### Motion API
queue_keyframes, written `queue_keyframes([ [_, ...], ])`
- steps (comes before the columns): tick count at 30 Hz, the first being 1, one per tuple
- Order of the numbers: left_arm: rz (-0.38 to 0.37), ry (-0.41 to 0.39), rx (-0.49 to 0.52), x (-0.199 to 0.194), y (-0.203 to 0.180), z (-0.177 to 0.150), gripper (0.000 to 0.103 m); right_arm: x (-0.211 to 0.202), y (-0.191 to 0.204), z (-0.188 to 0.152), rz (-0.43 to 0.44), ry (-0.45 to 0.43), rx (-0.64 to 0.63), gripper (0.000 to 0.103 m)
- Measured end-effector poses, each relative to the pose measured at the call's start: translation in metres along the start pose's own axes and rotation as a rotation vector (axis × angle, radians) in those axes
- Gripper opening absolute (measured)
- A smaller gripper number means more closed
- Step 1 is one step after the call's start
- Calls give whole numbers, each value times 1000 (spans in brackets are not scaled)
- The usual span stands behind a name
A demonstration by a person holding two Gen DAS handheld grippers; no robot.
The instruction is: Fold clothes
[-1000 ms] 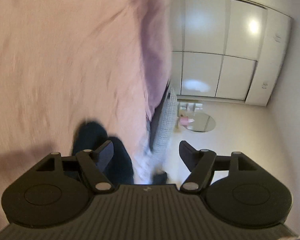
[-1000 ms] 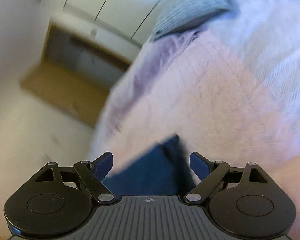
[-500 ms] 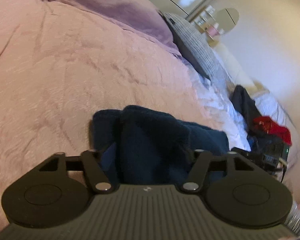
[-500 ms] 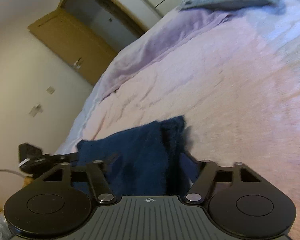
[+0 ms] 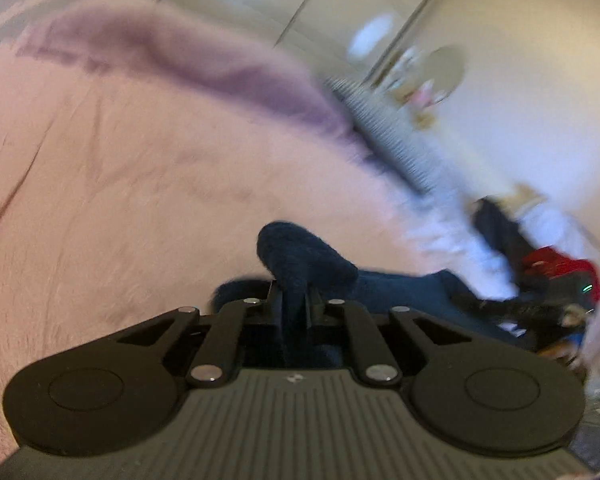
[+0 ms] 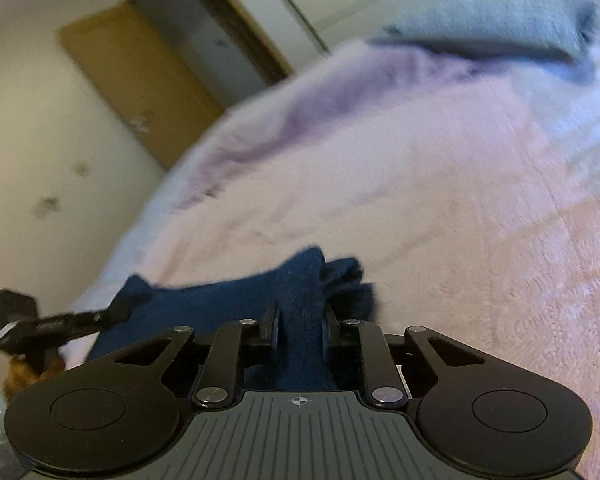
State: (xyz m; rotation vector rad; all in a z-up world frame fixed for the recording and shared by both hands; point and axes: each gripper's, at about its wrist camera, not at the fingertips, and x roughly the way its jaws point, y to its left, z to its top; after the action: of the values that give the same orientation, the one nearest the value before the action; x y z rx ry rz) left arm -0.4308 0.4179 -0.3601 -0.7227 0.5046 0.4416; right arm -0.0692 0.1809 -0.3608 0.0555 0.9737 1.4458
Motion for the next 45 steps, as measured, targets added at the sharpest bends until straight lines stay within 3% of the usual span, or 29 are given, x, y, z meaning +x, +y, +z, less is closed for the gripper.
queue_keyframes([
  [4,-14,-32,-17,2,3,1,8,-7,-1,9,-3,-78,17,5],
  [5,-18,-41,-14,2,3,1,8,-6,-2,10,-13,-76,13,5],
  [7,26,13,19,19,0,-2,8,12,-9,4,-58,-4,18,5],
  [10,44,11,31,22,-4,-7,8,10,-29,0,-9,-22,188,6],
  [12,15,2,-13,14,0,-6,9,-6,-38,-3,57,-51,304,22],
  [14,6,-14,-21,12,0,-5,9,-28,-39,-9,55,-92,344,65],
  [18,-7,-46,-30,8,-1,-2,9,-45,-40,-26,95,-62,380,68],
  [19,-10,-54,-32,7,-2,-1,8,-44,-36,-28,117,-46,362,47],
  [20,-14,-62,-35,6,-2,0,7,-42,-29,-27,120,-30,322,3],
  [24,-36,-127,-34,-5,-4,6,7,-48,0,-14,77,-98,120,3],
  [27,-9,-127,-19,-3,-2,6,8,-52,4,-6,14,-159,72,3],
  [31,63,-22,-21,26,8,-6,11,-12,1,-26,-164,-34,8,3],
  [34,60,-20,-37,21,5,-3,16,-13,-1,-30,-156,-37,78,4],
  [36,62,-17,-60,13,3,3,21,-23,-4,-21,-101,-38,144,13],
  [38,59,-21,-82,8,6,9,30,-35,-6,-9,-78,-65,160,53],
  [39,56,-23,-94,6,8,12,31,-41,-7,-3,-72,-82,161,60],
  [41,44,-14,-123,10,8,18,36,-41,-8,12,-75,-95,147,62],
  [43,26,2,-142,19,6,22,37,-21,-10,24,-55,-47,157,62],
  [45,17,16,-123,30,2,23,32,3,-8,31,-56,11,138,61],
])
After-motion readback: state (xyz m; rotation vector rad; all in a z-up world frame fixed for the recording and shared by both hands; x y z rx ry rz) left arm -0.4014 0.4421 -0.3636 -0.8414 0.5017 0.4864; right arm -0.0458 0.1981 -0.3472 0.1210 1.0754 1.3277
